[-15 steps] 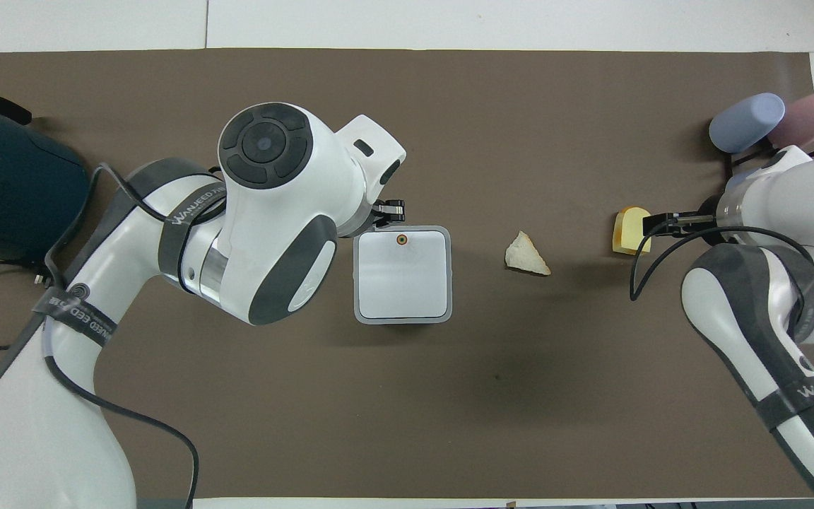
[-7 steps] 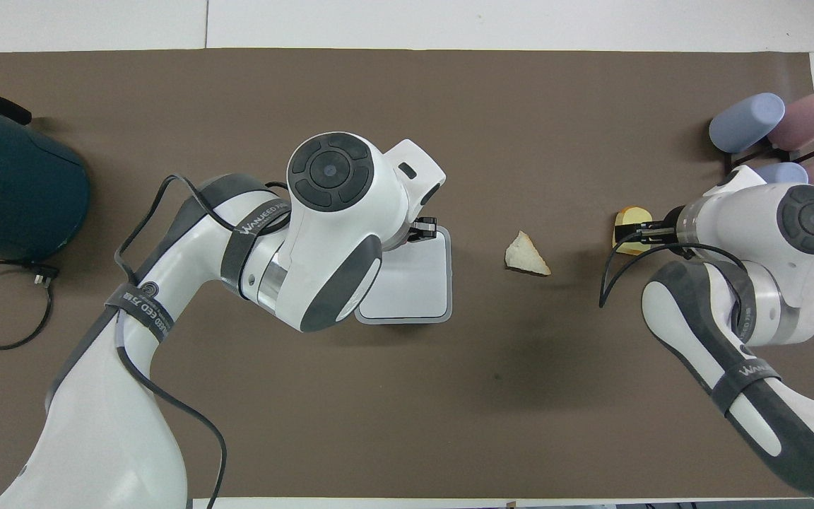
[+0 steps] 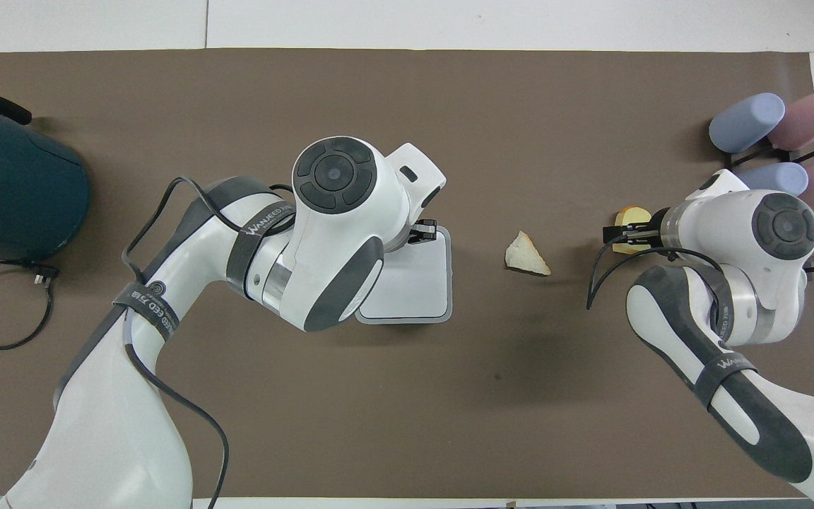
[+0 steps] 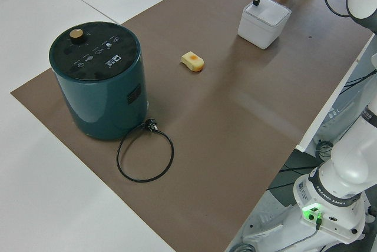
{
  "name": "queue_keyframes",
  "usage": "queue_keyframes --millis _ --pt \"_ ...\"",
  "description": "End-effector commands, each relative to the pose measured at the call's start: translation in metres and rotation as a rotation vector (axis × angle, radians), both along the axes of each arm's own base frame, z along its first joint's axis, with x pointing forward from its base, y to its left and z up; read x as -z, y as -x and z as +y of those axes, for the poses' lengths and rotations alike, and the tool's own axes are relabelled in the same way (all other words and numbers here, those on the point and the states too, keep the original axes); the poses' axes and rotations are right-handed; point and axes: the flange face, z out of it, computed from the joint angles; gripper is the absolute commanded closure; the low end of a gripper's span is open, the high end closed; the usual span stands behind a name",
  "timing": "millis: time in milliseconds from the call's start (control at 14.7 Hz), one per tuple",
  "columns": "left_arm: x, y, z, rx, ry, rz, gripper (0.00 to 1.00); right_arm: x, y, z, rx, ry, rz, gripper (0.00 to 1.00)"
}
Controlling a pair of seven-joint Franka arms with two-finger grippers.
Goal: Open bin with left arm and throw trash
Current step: 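Lift the bin lid with the left gripper while the right gripper grasps the block, then carry the yellow block over the bin with the right gripper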
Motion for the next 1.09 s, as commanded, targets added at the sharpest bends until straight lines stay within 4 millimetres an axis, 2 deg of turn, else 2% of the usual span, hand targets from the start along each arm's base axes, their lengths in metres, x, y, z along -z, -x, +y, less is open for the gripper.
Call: queue_keyframes --millis 0,68,409,545,682,750,886,1023 --pt "0.014 0.009 -0.006 0.031 -0.028 -0.028 1.00 0.001 0.006 0.000 -0.013 -0.005 -0.015 0.86" --pt "0.022 0.014 -0.009 0.041 -0.038 -0.023 1.00 0.000 0.006 -0.001 -0.010 -0.005 -0.017 1.00" --pt "0.043 0.024 -0.013 0.076 -0.080 -0.040 1.00 -0.014 0.005 0.000 0.052 -0.016 -0.034 1.00" --pt "0.041 0.024 -0.013 0.072 -0.079 -0.041 1.00 -0.023 0.002 0.004 0.111 -0.027 -0.045 1.00" --pt "0.031 0.019 -0.007 0.054 -0.072 -0.049 1.00 -0.045 -0.004 0.008 0.133 -0.031 -0.038 1.00" --pt "0.018 0.016 -0.001 0.041 -0.062 -0.050 1.00 -0.053 -0.008 0.014 0.138 -0.032 -0.018 1.00" --pt "-0.011 0.014 0.013 0.024 -0.056 -0.044 1.00 -0.073 -0.013 0.037 0.161 -0.041 0.006 1.00" --pt "-0.038 0.014 0.023 0.004 -0.035 -0.035 1.00 -0.090 -0.017 0.070 0.194 -0.058 0.009 1.00"
